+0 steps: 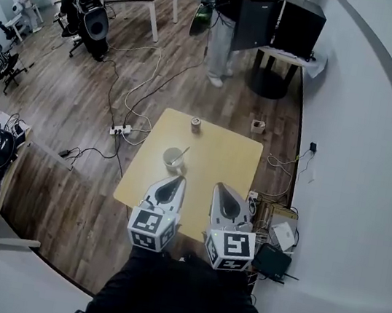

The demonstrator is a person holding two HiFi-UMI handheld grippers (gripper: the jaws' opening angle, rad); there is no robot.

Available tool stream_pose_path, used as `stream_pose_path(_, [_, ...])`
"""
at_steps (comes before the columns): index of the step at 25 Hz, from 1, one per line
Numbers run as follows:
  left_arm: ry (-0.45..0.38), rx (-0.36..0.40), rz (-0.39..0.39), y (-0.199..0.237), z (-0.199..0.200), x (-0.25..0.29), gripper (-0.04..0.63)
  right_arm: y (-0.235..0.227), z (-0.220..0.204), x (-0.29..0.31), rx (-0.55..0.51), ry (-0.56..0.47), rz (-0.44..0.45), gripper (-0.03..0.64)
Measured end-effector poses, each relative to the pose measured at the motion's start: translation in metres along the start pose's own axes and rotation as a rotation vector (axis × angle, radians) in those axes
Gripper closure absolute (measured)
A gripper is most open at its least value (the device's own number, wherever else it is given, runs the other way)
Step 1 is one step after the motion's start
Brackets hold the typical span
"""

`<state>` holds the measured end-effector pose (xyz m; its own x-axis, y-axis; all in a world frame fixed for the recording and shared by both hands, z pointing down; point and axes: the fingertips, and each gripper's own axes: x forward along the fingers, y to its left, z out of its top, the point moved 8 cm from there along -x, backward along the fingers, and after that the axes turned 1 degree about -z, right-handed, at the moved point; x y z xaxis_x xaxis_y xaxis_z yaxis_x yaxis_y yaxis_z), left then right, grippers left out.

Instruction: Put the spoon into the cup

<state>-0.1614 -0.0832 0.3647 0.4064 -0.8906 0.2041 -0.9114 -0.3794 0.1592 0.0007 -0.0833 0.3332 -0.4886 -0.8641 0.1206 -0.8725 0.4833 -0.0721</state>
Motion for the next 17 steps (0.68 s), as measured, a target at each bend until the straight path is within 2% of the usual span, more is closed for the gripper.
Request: stream_pose_path(17, [0.007, -0.009, 0.003, -0.001, -0.007, -0.004, 0.561, 0.005, -0.007, -0.004, 0.003, 0.013, 0.020, 0.595])
